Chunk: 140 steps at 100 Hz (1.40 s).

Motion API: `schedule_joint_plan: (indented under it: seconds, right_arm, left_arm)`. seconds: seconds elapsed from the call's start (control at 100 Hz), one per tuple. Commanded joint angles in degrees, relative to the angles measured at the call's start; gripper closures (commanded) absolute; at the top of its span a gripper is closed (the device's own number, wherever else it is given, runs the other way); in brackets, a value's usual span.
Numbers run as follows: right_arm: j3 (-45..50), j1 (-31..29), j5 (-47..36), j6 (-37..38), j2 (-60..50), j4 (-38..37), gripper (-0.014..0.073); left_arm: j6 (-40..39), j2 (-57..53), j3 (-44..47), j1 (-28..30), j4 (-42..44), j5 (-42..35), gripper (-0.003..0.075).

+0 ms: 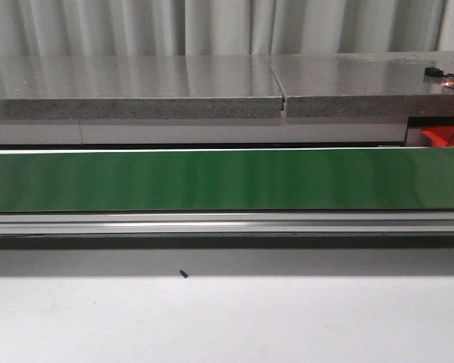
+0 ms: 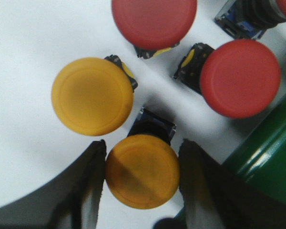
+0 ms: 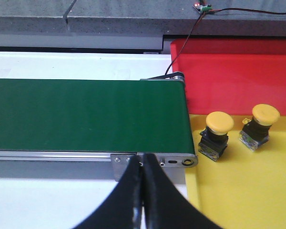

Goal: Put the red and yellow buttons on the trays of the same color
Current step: 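Grasp a yellow button by its cap with the left gripper, then set the yellow button on the green belt and open the left gripper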

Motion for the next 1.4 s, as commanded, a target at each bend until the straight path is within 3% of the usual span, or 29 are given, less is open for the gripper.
schedule_joint_plan:
  seconds: [0.0,0.43,0.81,1.13,1.2,1.39]
  right_arm:
    - [-1.4,-0.1,-4.5,0.1,0.4,-0.1,0.0660]
    - [-1.4,-0.1,-4.5,0.1,0.4,-0.1,0.0660]
    - [-1.4,-0.1,-4.5,0.1,0.4,-0.1,0.0660]
    - [-1.4,-0.1,-4.5,0.1,0.4,-0.1,0.0660]
    - [-1.4,-0.1,-4.5,0.1,0.4,-0.1,0.0660]
    - [-1.4,-0.1,-4.5,0.1,0.4,-0.1,0.0660]
  left_arm:
    - [0.3,-5.4,-1.8,0.1,0.0,0.2,0.0491]
    - [3.5,-17.8,-1.8,-1.1,2.6,5.7,0.0491]
    - [3.7,-17.8,-1.8,-16.0,4.4,4.1,0.0491]
    - [3.8,-12.1,-1.8,-18.6,1.9,4.7,0.0484]
    - [4.0,-12.3,-1.9,-18.6,1.6,4.4,0.0441]
    - [7.3,-12.7,-5.4,-18.6,-2.7,5.5,0.0230]
